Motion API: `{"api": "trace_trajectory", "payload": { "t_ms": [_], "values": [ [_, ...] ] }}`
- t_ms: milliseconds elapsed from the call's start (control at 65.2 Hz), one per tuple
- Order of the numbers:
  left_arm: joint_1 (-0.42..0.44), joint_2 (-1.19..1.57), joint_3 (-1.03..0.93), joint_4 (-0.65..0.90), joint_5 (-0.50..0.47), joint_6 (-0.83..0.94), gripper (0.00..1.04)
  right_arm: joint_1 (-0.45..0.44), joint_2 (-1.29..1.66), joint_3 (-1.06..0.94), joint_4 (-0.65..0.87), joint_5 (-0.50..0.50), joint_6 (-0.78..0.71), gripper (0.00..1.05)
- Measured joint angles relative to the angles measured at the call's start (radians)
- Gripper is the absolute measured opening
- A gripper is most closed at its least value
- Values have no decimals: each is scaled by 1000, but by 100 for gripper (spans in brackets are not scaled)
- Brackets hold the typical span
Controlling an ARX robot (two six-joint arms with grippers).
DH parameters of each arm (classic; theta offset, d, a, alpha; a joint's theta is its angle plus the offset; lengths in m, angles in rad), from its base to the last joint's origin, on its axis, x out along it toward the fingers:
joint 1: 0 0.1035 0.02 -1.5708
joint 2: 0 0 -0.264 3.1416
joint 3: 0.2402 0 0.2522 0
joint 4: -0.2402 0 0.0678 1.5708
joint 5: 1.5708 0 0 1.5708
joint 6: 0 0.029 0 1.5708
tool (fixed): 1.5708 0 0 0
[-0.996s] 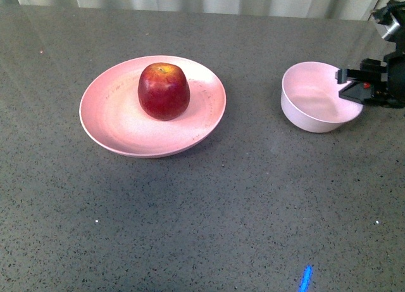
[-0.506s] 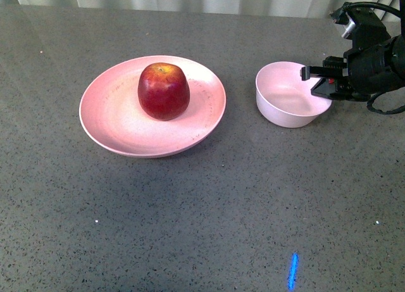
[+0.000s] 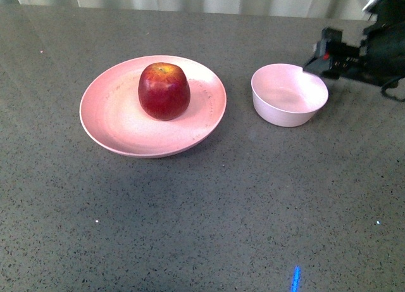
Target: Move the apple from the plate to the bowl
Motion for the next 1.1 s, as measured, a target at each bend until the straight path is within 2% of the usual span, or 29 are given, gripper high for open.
{"api": "trace_trajectory", "payload": {
  "t_ms": [153,169,230,307,444,705,1103],
  "values": [
    [0,0,0,0,0,0,96,-53,-201,-118,124,-26,24,96],
    [0,0,0,0,0,0,96,-56,-212,-130,145,-13,22,96],
    [0,0,0,0,0,0,96,-77,-295,-236,370,134,-21,86],
    [0,0,0,0,0,0,96,-94,-408,-378,544,236,-50,74],
    [0,0,0,0,0,0,96,-98,-650,-599,577,245,-72,50],
    [0,0,0,0,0,0,96,-95,-812,-797,592,242,-87,2],
    [0,0,0,0,0,0,96,-95,-1061,-956,506,245,-89,2]
  ]
}}
